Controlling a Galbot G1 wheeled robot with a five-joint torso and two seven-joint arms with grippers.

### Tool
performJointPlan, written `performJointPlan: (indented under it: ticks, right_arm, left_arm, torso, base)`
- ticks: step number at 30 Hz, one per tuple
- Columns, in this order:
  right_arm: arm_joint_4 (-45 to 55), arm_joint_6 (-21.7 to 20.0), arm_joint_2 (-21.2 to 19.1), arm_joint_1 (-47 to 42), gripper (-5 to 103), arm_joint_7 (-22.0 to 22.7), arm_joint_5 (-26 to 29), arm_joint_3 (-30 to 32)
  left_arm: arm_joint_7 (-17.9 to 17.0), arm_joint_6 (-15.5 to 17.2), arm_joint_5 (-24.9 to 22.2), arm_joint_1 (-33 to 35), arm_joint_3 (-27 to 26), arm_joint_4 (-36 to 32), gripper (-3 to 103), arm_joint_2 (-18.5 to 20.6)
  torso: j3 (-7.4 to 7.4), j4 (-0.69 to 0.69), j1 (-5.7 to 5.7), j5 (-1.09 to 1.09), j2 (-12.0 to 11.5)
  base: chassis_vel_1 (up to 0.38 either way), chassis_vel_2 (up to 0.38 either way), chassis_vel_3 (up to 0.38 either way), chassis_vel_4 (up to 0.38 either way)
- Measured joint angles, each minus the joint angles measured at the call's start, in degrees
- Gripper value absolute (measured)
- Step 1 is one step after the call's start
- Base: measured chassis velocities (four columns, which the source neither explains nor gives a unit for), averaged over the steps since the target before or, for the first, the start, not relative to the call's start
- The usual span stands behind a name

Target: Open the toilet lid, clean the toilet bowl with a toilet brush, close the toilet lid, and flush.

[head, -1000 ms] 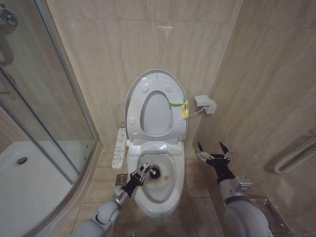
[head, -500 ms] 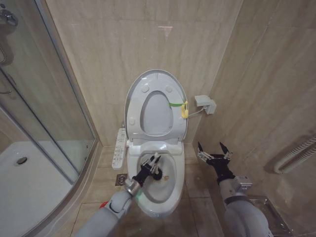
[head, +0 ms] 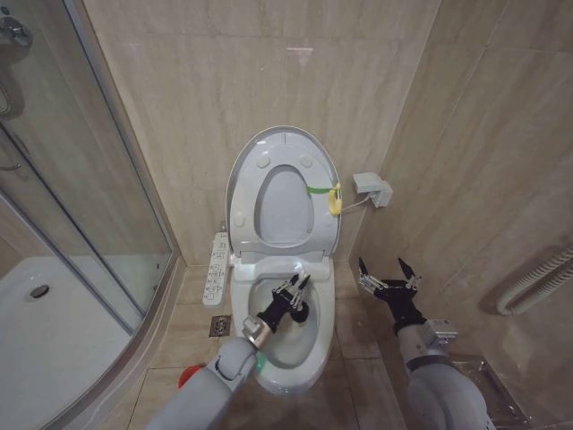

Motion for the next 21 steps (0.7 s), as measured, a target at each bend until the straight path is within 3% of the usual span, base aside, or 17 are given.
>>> performJointPlan:
  ticks: [12,21]
  right_arm:
    - [0.0,0.0,0.0,0.0,100,0.0,0.0,0.0]
    - [0.0,0.0,0.0,0.0,100,0.0,0.0,0.0]
  left_arm:
    - [1.01,-2.65,-0.98,-1.49,-0.36,8.75,21,-0.83]
    - [1.15,-2.45,-1.77,-2.28,-0.35,6.84,21,-0.26]
  torso:
    - [0.0,0.0,0.0,0.0,0.01]
    - [0.0,0.0,0.0,0.0,0.01]
  base:
    - [0.0,0.0,0.0,0.0]
    - [0.0,0.0,0.0,0.0]
